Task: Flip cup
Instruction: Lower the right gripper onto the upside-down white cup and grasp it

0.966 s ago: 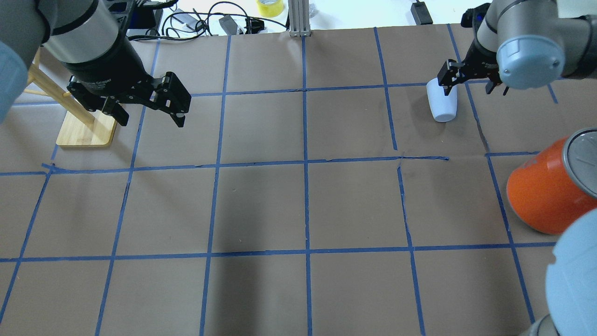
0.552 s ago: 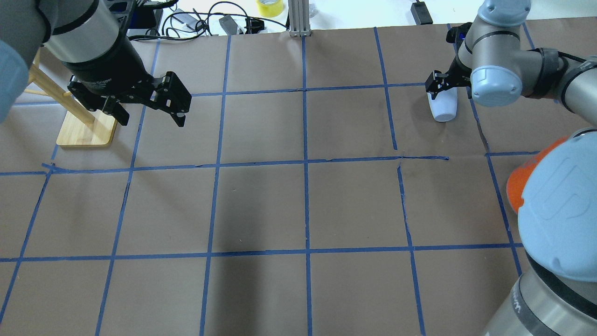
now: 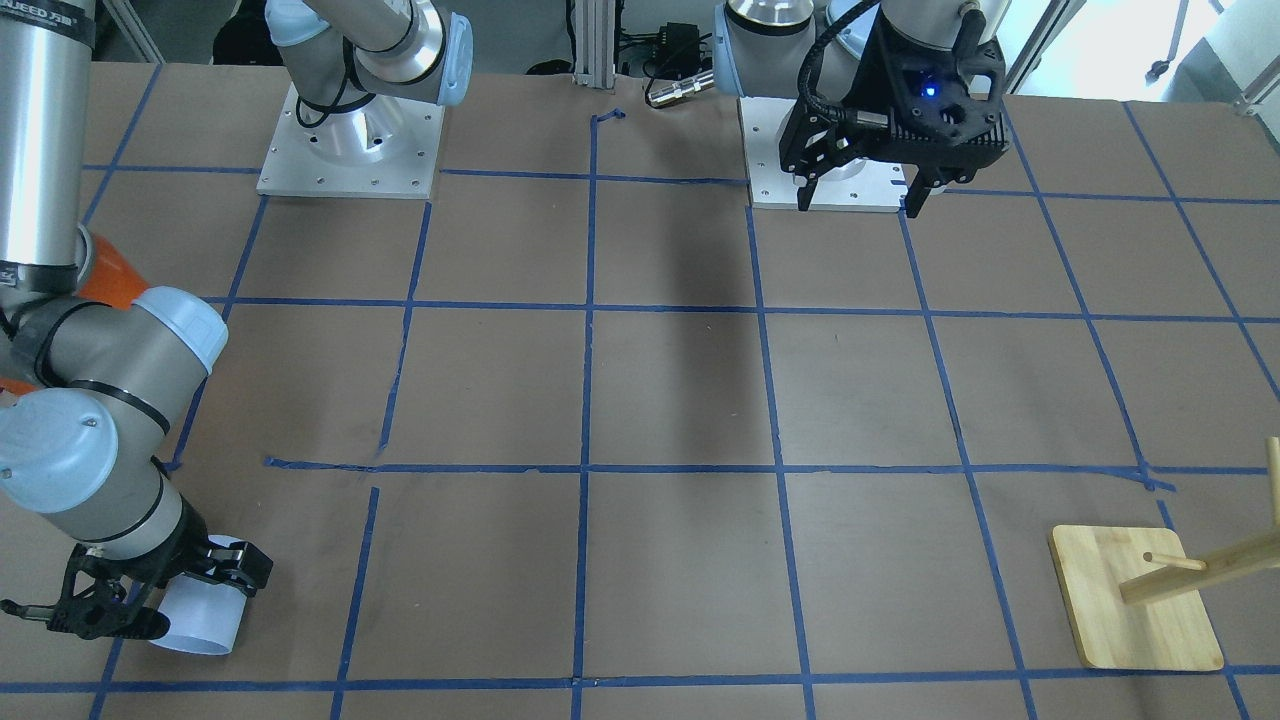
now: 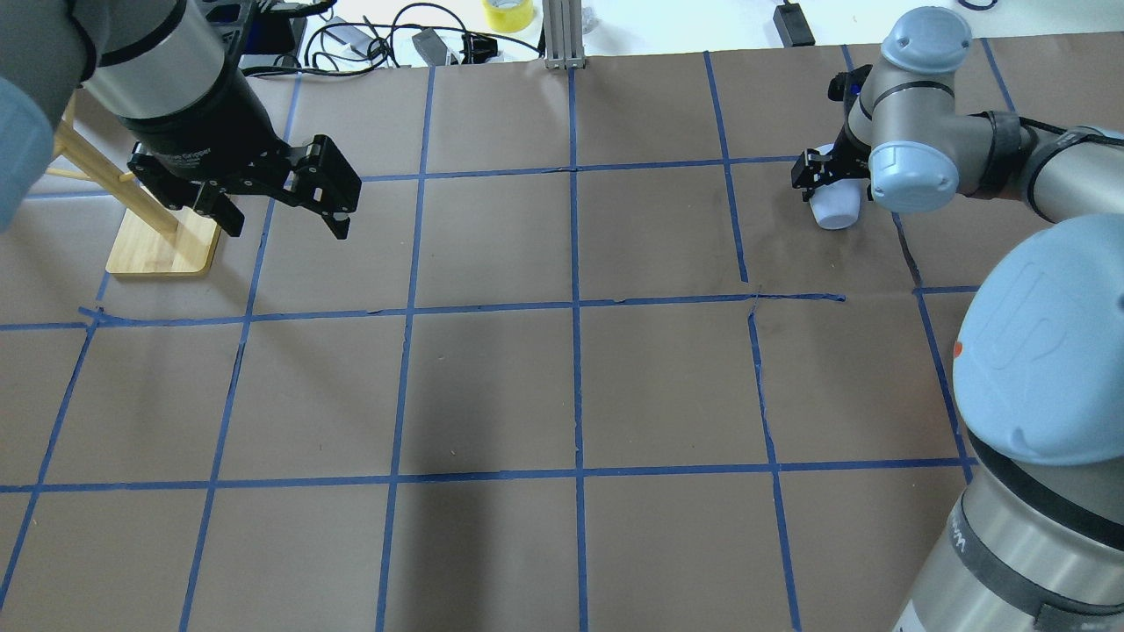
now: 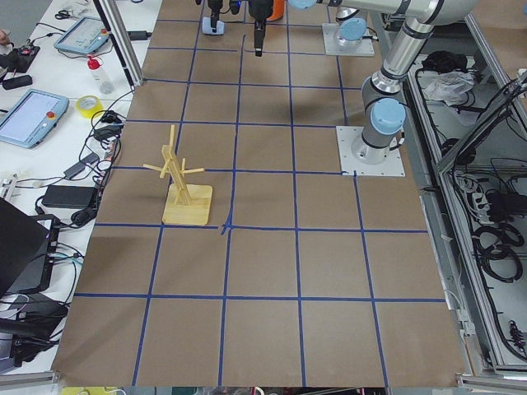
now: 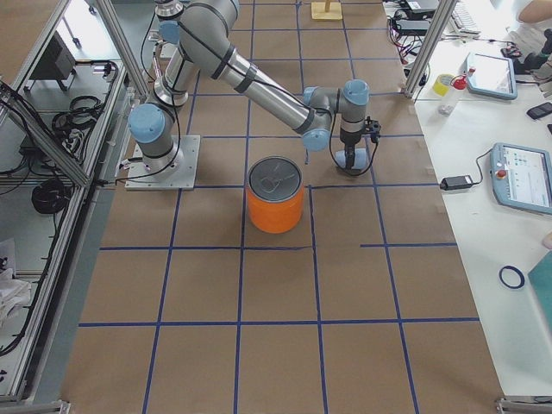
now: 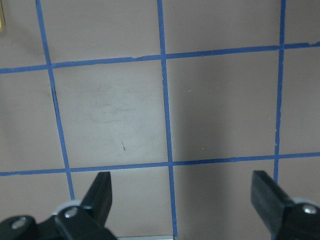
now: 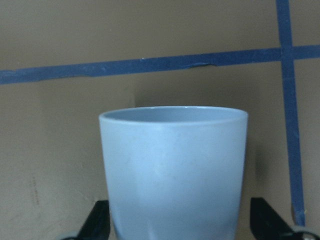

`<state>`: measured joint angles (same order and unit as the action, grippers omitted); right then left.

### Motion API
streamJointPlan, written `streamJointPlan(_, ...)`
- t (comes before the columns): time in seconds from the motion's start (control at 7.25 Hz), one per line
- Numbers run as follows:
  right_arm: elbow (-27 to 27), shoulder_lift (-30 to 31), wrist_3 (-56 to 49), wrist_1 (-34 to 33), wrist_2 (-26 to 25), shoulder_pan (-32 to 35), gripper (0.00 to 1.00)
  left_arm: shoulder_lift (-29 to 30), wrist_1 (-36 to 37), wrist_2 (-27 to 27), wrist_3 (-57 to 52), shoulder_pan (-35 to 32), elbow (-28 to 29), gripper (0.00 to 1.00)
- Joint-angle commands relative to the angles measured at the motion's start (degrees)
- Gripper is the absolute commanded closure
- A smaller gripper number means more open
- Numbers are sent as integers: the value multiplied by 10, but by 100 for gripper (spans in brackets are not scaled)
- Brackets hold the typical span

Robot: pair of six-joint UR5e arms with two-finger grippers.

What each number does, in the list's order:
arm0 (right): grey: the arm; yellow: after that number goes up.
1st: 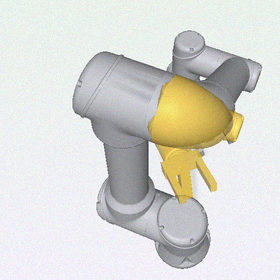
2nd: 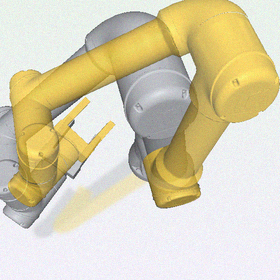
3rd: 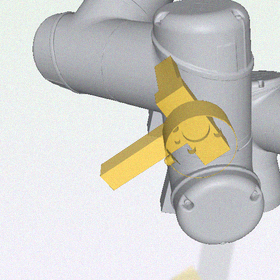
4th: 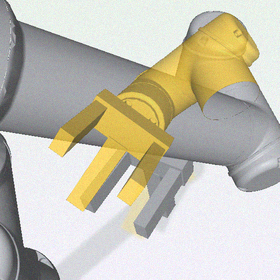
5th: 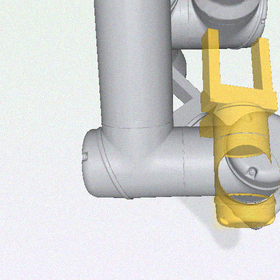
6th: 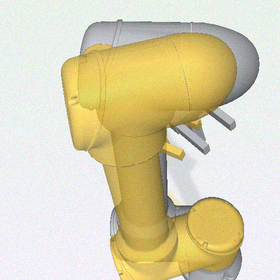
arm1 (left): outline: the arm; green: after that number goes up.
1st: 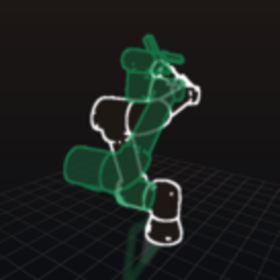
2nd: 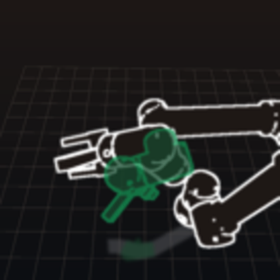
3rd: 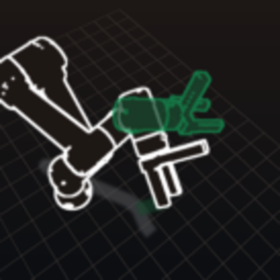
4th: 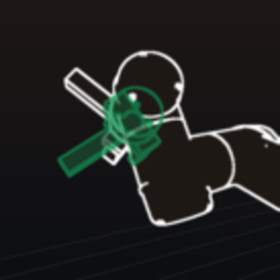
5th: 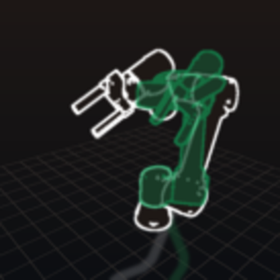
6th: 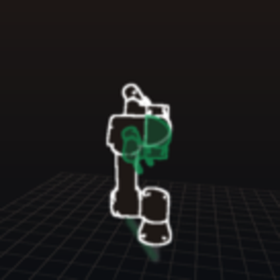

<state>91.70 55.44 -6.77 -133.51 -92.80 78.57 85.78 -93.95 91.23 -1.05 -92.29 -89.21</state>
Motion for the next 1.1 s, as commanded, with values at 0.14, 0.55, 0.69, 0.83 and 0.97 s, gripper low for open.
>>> streamJointPlan(0.14,-13,-3,-3,-1,-10,0,67,0,0,0,0,0,0,0)
streamJointPlan(0.55,-18,5,-2,7,-12,24,78,0,0,0,0,0,0,0)
streamJointPlan(0.69,-36,17,-2,18,-26,66,78,0,0,0,0,0,0,0)
streamJointPlan(0.83,-57,18,-3,40,-69,122,78,0,0,0,0,0,0,0)
streamJointPlan(0.97,-67,18,-11,40,-96,179,78,0,0,0,0,0,0,0)
